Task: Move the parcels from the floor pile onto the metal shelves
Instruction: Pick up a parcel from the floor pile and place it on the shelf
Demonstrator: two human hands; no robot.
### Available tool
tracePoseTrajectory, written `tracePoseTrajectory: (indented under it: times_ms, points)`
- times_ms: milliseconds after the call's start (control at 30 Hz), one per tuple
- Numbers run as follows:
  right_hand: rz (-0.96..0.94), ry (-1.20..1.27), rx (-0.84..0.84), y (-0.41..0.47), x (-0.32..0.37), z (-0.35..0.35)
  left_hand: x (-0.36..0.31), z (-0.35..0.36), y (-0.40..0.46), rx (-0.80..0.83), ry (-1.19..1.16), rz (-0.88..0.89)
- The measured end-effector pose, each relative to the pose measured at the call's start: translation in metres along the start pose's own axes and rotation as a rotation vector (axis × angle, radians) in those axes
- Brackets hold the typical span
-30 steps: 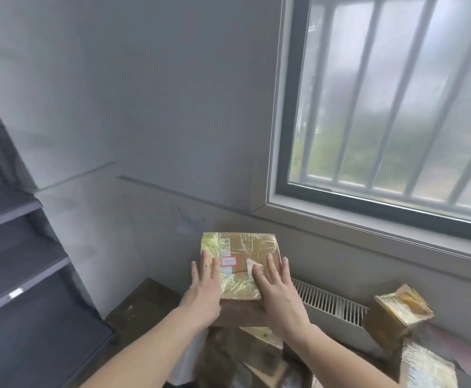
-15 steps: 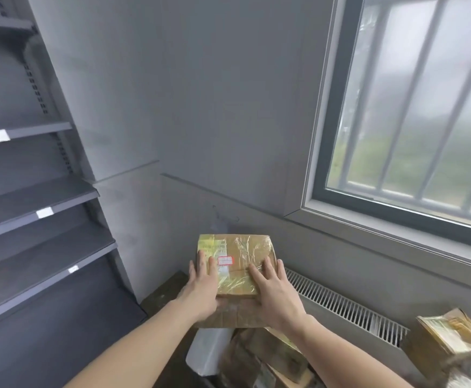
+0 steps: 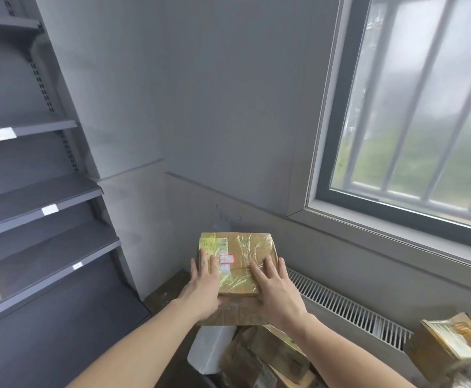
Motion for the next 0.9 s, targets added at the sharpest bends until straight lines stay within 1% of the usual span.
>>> tracePoseTrajectory:
  times_ms: [200, 367, 600, 767, 900]
  points:
    - [-0.038, 0.012, 0.010, 0.007, 0.016, -0.003, 0.014, -0.008, -0.005, -0.025, 0.000, -0.032]
    - [-0.172, 0.027, 0.040, 0.025, 0.064, 0.003, 0.063, -0.023, -0.025, -0.085, 0.012, -0.125]
    - [-0.389, 0.077, 0.114, 0.043, 0.194, 0.024, 0.173, -0.057, -0.082, -0.166, -0.024, -0.362]
    - [-0.555, 0.075, 0.140, 0.039, 0.298, 0.031, 0.256, -0.079, -0.137, -0.222, -0.061, -0.513]
    - [-0.651, 0.114, 0.174, 0.030, 0.373, 0.036, 0.318, -0.088, -0.178, -0.288, -0.127, -0.616]
Point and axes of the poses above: each hand's wrist, its own y-axis towards the middle knuckle, its own z-axis out of the palm, x = y × z, the point moved 3 cm from there along y, towards the middle knuckle, and after that the axes turned 14 degrees about -x, right-handed, at the moved point
